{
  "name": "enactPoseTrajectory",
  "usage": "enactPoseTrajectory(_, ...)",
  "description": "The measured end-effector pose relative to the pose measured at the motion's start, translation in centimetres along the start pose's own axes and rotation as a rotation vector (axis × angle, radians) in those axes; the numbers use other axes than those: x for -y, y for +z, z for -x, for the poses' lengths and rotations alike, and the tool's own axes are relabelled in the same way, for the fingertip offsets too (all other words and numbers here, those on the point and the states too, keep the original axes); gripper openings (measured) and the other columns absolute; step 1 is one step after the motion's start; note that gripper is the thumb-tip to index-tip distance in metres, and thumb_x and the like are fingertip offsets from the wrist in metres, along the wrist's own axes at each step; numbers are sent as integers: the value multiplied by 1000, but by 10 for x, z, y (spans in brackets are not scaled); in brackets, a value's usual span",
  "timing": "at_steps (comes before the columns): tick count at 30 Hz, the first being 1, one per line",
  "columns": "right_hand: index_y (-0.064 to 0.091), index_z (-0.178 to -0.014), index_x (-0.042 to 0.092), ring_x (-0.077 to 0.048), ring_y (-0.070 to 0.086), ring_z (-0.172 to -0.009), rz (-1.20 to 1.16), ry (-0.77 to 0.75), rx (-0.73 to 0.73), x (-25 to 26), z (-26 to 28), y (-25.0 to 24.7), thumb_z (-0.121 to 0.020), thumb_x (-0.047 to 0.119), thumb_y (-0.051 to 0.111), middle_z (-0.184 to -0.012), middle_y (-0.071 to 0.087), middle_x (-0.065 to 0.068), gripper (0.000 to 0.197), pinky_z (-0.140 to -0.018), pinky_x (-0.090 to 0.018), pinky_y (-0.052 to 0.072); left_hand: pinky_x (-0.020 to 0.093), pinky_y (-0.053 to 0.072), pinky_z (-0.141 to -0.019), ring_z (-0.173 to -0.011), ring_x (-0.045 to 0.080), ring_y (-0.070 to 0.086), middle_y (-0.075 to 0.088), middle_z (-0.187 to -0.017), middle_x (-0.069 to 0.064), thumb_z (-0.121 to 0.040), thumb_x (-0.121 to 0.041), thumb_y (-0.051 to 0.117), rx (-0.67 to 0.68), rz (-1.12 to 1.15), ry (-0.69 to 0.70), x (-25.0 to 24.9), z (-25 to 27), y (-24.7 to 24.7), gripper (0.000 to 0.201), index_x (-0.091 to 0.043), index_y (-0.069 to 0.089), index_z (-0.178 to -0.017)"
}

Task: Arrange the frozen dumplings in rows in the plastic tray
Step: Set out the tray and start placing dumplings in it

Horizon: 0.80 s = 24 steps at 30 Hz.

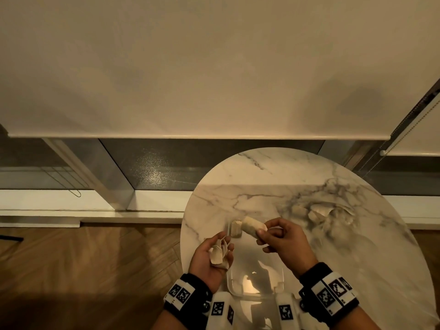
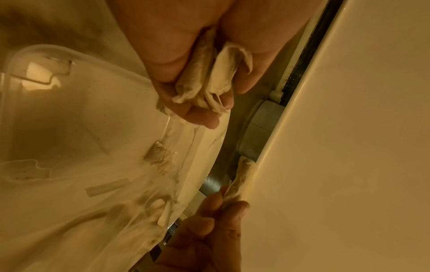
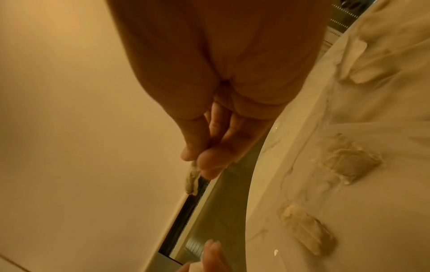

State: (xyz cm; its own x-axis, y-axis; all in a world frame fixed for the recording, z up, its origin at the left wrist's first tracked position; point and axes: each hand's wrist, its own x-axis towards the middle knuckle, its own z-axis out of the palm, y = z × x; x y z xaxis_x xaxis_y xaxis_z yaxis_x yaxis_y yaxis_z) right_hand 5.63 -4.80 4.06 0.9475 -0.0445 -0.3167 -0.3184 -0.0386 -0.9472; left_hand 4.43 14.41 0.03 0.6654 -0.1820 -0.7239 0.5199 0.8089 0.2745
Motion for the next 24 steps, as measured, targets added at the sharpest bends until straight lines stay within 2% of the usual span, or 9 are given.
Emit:
enactPoseTrajectory(3,66,-88,-1,-28,72,-69,78,-15,-11,-7,-6,-4,-84,3,74,-74,72,-19,10,-59,-32,59,25,51,-49,-71,23,59,65,-85,12,-78,-14,62,-20,11,-21,0,-1,-3,18,-4,68,-92)
enactPoseTrajectory(6,73,-81,11,-26,72,-69,306,-6,40,-16,-14,-10,-83,10,78,-74,73,-7,5,-65,-37,62,26,51,-49,-69,23,59,64,-84,11,-82,-13,60,-41,21,-27,-2,-4,-8,16,-4,67,-92)
enactPoseTrajectory(9,76,-76,26,-13,68,-67,574,-23,76,-24,-21,-11,-80,24,80,-75,72,6,6,-63,-28,58,26,51,-49,-69,23,58,64,-83,12,-80,-12,60,-51,24,-18,-4,-4,-11,17,-3,67,-92)
enactPoseTrajectory(12,74,-76,32,-5,62,-73,707,-72,-24,-30,-31,-7,-79,31,79,-83,69,13,6,-69,-25,52,26,51,-49,-72,24,58,65,-82,12,-80,-13,59,-57,36,-11,-5,-4,-15,19,-3,66,-94)
enactPoseTrajectory(15,70,-73,37,-1,58,-73,781,-54,77,-36,-39,0,-83,29,77,-83,65,18,15,-70,-19,44,26,51,-50,-72,23,58,65,-81,12,-84,-13,58,-49,36,-6,-7,-4,-18,17,-3,66,-95)
enactPoseTrajectory(17,72,-77,36,0,56,-73,824,-51,96,-38,-46,7,-83,30,76,-82,63,18,10,-69,-18,41,26,50,-50,-71,23,58,64,-82,12,-81,-13,59,-48,46,2,-9,-4,-20,18,-2,66,-94)
enactPoseTrajectory(20,71,-78,36,-7,58,-78,915,-104,44,-44,-60,15,-85,28,72,-86,65,11,11,-73,-24,47,26,51,-52,-72,23,59,64,-84,12,-77,-13,61,-50,53,7,-11,-6,-22,21,-3,67,-94)
enactPoseTrajectory(22,70,-81,35,-7,60,-78,985,-73,143,-49,-68,20,-88,25,69,-88,68,9,12,-76,-23,51,27,52,-53,-73,23,60,65,-85,12,-80,-13,61,-55,64,5,-13,-9,-27,19,-3,67,-96)
enactPoseTrajectory(24,73,-92,27,-9,60,-79,1059,-41,266,-52,-75,25,-91,21,67,-92,67,7,9,-72,-20,49,27,52,-53,-73,24,60,66,-85,12,-86,-13,58,-63,74,-3,-13,-10,-31,17,-3,67,-97)
